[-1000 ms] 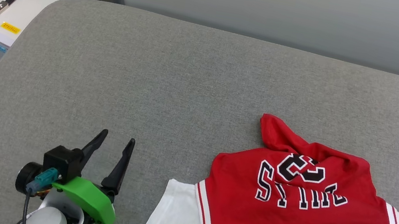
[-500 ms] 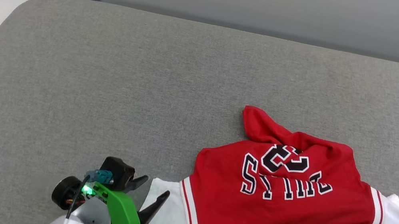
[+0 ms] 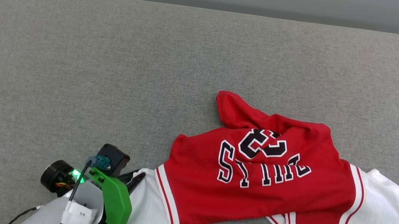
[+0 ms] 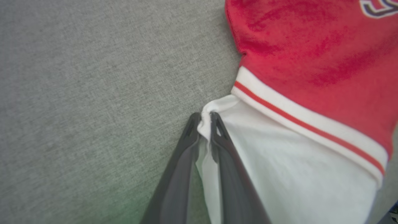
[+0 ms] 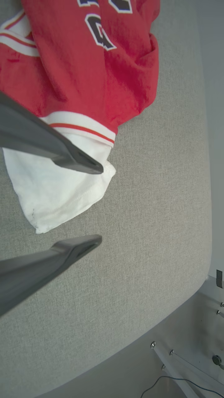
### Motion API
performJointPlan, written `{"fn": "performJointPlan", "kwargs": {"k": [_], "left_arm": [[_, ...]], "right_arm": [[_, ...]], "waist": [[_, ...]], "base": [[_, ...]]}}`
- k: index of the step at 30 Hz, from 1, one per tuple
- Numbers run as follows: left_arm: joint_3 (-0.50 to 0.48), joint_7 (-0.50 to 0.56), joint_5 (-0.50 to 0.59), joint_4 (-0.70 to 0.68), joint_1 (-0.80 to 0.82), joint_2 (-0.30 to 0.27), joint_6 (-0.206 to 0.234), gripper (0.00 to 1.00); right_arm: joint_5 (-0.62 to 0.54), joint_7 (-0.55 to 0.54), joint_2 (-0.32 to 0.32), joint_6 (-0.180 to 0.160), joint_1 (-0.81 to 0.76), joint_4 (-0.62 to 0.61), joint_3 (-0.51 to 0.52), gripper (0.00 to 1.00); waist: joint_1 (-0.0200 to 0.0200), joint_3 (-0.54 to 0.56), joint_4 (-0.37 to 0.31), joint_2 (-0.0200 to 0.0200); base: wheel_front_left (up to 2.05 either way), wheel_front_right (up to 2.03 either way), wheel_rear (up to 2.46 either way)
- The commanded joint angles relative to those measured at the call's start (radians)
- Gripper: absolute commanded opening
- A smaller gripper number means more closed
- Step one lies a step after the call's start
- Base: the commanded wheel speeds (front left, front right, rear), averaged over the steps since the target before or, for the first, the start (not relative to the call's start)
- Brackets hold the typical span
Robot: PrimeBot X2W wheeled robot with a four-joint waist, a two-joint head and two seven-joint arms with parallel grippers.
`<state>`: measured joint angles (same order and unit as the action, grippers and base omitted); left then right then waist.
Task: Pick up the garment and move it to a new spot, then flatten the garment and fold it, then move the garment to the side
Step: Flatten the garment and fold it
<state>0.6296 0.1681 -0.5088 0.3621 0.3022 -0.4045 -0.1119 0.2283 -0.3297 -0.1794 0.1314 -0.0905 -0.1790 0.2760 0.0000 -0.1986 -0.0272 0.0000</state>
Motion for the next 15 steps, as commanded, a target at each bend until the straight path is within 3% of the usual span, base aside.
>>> {"fn": "performJointPlan", "kwargs": {"k": [1,7,15], "left_arm": [[-0.004,-0.02,0.007,0.021,0.007,0.004,0.008,0.0],[-0.037,-0.112,0.025,0.044,0.073,-0.004,0.017,0.0],[-0.057,-0.104,0.027,0.133,0.223,-0.04,0.002,0.0]], "right_arm": [[-0.008,0.007,0.003,-0.001,0.014,-0.005,0.0,1.0],[-0.008,0.008,0.009,-0.001,0.02,-0.005,-0.012,1.0],[-0.014,0.012,0.002,-0.001,0.041,0.0,-0.05,1.0]], "waist": [[0.0,0.0,-0.001,0.0],[0.0,0.004,0.001,0.0],[0.0,-0.025,-0.018,0.0]], "base": [[0.0,0.0,0.0],[0.0,0.0,0.0],[0.0,0.0,0.0]]}}
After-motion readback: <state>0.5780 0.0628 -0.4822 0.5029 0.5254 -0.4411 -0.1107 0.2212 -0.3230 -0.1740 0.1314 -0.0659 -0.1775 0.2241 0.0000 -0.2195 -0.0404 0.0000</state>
